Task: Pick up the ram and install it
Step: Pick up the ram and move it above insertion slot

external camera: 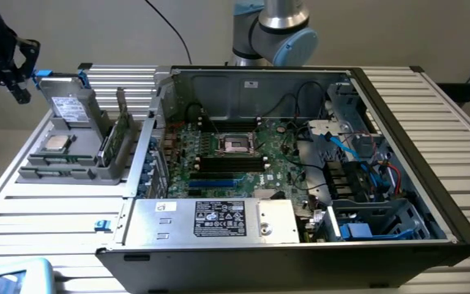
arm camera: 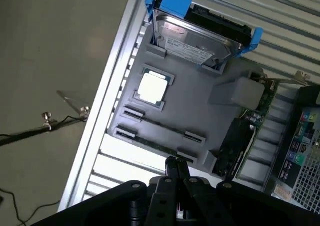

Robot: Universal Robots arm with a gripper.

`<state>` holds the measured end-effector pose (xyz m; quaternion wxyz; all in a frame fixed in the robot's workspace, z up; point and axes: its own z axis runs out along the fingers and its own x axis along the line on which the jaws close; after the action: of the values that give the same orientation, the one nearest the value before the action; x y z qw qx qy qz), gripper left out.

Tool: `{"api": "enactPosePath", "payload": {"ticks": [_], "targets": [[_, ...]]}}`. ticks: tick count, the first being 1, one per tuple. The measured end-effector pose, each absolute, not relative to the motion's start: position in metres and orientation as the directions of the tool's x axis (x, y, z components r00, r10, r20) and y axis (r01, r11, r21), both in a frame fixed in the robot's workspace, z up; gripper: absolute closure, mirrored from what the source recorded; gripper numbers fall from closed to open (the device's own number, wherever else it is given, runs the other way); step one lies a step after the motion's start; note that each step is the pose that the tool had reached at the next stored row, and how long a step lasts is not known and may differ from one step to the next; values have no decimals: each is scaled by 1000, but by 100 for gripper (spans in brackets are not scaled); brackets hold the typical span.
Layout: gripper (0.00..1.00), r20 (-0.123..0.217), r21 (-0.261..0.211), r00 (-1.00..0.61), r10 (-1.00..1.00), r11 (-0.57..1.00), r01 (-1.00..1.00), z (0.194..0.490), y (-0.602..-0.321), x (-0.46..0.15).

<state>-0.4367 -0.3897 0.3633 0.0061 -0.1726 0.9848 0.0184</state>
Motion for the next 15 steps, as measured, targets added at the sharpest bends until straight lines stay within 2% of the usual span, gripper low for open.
{"api": "enactPosePath", "payload": {"ticks": [15], "targets": [[89, -18, 33, -814, -581, 813, -581, 363, -390, -437]]}}
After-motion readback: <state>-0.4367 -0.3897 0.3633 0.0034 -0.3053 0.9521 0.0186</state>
